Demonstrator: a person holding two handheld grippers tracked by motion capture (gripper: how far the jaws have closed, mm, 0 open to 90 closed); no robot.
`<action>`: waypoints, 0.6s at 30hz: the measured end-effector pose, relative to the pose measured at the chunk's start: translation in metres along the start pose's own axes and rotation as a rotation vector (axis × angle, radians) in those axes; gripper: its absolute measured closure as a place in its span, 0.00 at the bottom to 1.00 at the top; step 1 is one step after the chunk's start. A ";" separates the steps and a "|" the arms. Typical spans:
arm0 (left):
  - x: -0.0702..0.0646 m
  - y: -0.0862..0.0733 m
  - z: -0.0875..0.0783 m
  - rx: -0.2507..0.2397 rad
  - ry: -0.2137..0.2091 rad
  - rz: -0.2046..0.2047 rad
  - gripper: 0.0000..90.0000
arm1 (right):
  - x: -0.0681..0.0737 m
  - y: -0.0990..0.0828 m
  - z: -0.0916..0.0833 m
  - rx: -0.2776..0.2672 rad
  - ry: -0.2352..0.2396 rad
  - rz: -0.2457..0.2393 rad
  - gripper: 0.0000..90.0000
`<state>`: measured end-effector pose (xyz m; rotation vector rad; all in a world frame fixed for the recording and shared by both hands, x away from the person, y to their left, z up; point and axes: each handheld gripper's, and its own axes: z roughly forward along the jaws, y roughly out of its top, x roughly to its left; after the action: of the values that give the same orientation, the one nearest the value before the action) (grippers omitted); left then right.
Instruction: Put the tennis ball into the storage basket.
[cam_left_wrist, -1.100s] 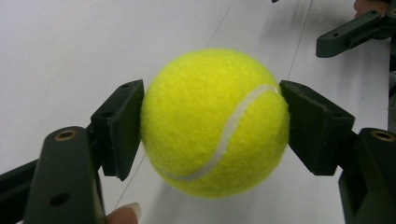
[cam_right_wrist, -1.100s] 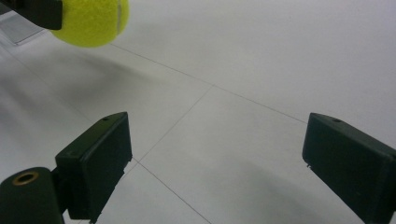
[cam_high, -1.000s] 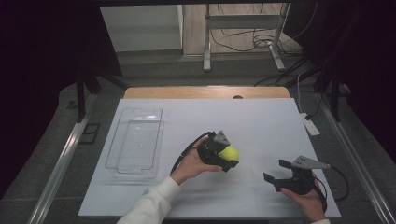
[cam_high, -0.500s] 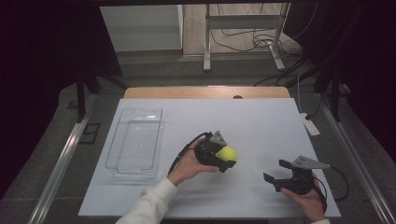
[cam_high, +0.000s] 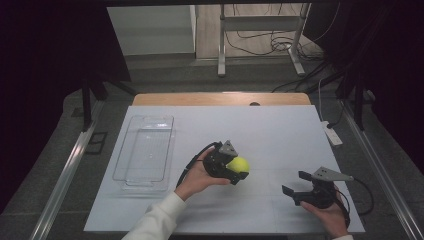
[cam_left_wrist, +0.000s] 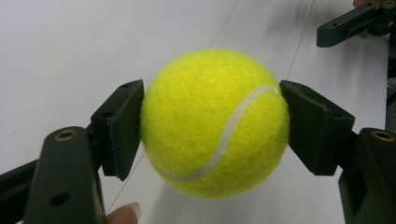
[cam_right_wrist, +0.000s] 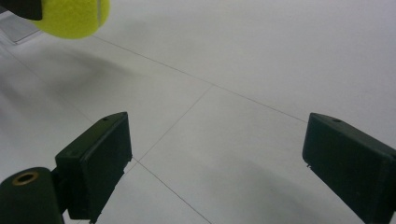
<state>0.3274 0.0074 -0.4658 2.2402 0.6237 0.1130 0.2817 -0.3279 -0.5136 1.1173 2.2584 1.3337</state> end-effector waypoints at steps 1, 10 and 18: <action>0.000 -0.001 -0.001 -0.001 0.002 0.002 0.30 | 0.000 0.000 0.000 0.000 0.000 0.000 0.09; 0.001 -0.007 -0.006 -0.008 0.007 -0.001 0.30 | 0.000 0.000 0.001 0.005 -0.003 0.000 0.09; 0.004 -0.012 -0.009 -0.014 0.010 -0.016 0.30 | 0.002 0.000 0.001 0.005 0.000 0.003 0.09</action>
<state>0.3238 0.0225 -0.4688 2.2217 0.6440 0.1211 0.2813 -0.3260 -0.5143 1.1229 2.2620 1.3300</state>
